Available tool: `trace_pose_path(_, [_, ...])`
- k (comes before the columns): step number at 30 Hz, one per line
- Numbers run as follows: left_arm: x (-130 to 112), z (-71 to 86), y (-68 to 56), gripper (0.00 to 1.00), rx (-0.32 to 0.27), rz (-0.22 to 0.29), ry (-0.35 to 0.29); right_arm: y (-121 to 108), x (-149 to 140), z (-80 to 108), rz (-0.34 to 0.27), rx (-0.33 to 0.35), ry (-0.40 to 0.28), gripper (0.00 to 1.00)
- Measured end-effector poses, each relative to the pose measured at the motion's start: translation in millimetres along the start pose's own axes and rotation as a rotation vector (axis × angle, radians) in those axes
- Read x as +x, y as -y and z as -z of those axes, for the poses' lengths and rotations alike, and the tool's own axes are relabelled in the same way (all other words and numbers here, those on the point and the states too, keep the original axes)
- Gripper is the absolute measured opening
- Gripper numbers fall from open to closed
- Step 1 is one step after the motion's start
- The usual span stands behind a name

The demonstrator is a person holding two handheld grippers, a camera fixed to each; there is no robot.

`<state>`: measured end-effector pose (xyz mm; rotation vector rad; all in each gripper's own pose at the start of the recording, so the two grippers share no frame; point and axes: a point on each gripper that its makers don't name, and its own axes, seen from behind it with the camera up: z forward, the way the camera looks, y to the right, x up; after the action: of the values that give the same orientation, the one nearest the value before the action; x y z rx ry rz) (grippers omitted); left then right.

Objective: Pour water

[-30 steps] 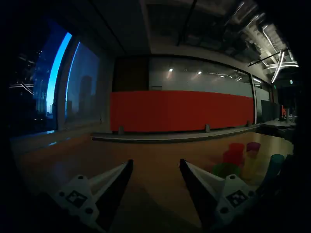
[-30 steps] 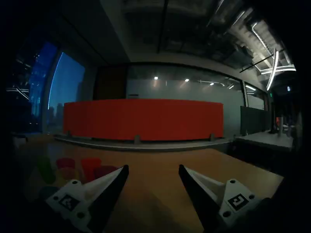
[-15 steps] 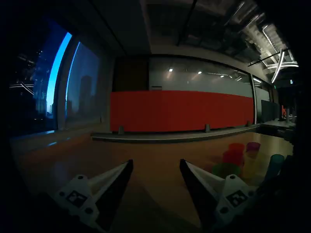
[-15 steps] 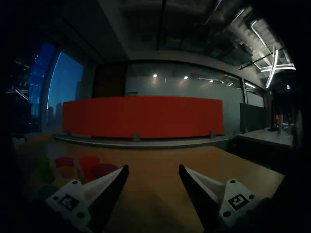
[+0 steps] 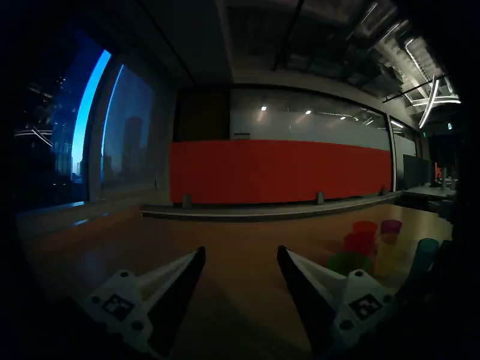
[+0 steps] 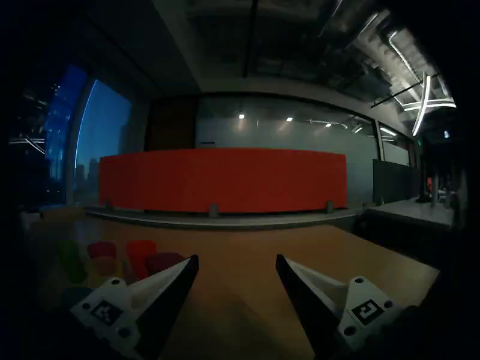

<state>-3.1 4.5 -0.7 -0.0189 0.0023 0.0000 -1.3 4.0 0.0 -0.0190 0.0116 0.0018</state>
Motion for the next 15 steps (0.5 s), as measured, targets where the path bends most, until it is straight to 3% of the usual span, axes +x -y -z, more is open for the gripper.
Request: trace_pose_path(15, [0.2,0.1,-0.3,0.88,0.0,0.0,0.0,0.0,-1.4,-0.5,0.001,-0.001,0.0,0.99])
